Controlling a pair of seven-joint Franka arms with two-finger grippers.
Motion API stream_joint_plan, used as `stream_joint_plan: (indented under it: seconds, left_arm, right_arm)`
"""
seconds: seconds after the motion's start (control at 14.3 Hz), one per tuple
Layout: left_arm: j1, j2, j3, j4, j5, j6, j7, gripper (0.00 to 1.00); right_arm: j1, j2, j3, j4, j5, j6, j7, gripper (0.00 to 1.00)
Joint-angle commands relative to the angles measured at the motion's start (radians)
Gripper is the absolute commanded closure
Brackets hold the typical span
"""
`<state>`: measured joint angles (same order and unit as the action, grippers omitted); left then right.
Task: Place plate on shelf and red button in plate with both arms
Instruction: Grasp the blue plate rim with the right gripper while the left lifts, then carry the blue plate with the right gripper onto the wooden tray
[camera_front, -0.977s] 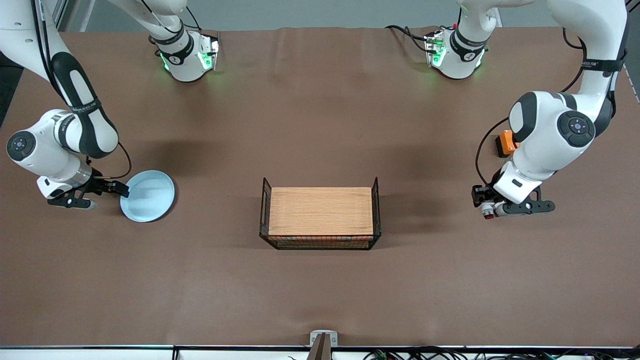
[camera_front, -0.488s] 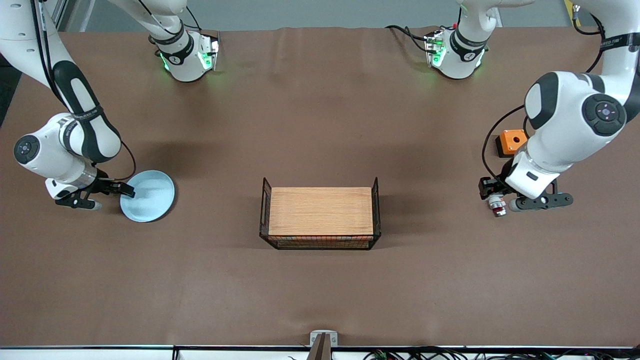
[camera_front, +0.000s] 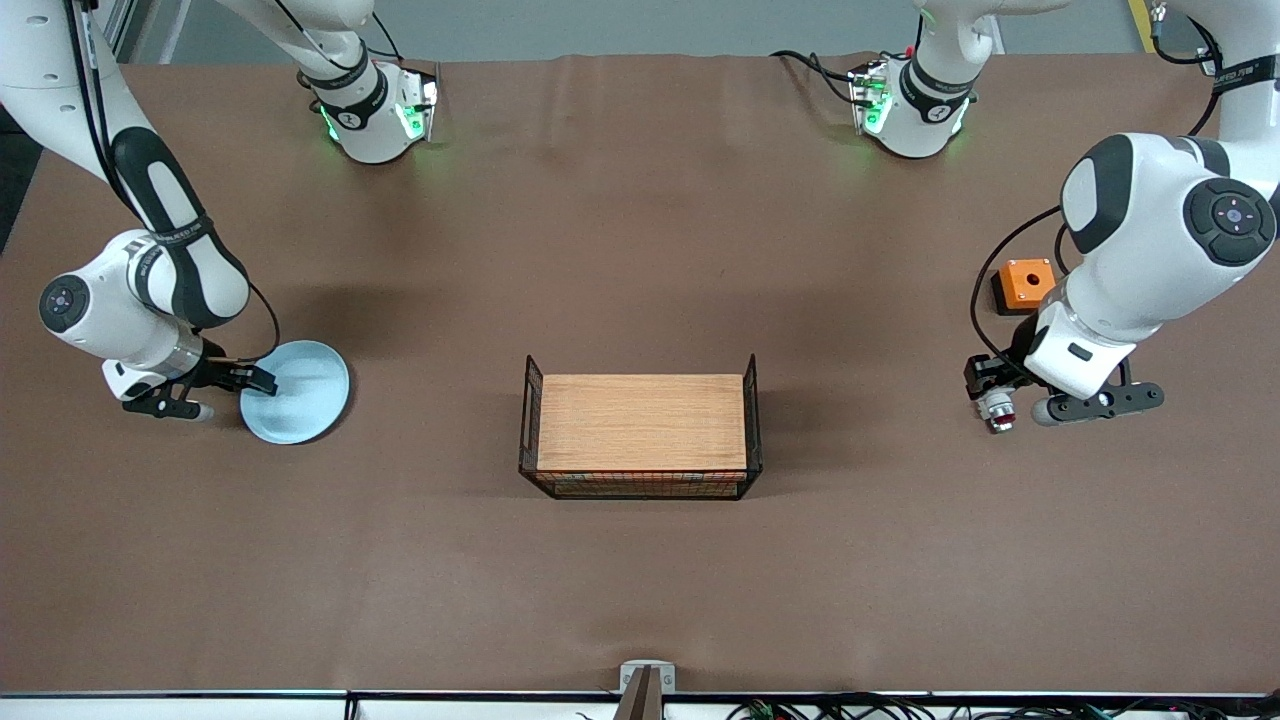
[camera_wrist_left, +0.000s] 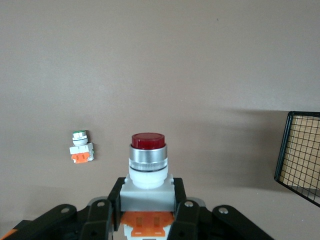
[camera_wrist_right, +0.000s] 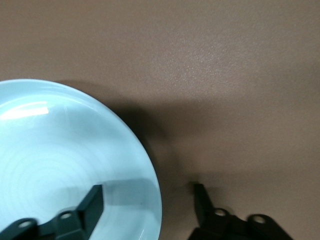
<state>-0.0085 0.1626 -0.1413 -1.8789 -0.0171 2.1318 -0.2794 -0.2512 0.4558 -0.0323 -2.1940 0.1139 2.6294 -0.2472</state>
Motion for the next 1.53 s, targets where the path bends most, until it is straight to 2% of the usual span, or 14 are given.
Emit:
stream_joint_plan:
  seconds: [0.0,0.14,0.21,0.49,0.91,1.12,1.47]
  left_arm:
    - [-0.002,0.005,-0.003,0.017,-0.003,-0.024,-0.015,0.66]
    - [-0.002,0.009,-0.003,0.017,-0.003,-0.024,-0.026,0.66]
    - [-0.002,0.009,-0.003,0.015,-0.003,-0.024,-0.027,0.66]
    - [-0.002,0.014,-0.003,0.014,-0.003,-0.024,-0.027,0.66]
    - [-0.002,0.023,-0.003,0.014,-0.003,-0.024,-0.027,0.65]
    - [-0.004,0.025,-0.003,0.014,-0.003,-0.024,-0.029,0.65]
    - [-0.004,0.029,-0.003,0.017,-0.003,-0.020,-0.030,0.65]
  right_arm:
    - [-0.014,0.000,0.017,0.000,0.023,-0.003,-0.023,0.73]
    - [-0.014,-0.002,0.017,0.007,0.023,-0.017,-0.017,0.97]
    - [-0.014,-0.003,0.017,0.011,0.023,-0.032,-0.015,1.00]
    - [-0.013,-0.008,0.015,0.060,0.021,-0.093,-0.018,1.00]
    - [0.003,-0.028,0.017,0.298,0.021,-0.513,0.127,1.00]
    - [0.027,-0.098,0.017,0.333,0.021,-0.601,0.176,1.00]
    - [0.076,-0.227,0.020,0.456,0.024,-0.892,0.414,1.00]
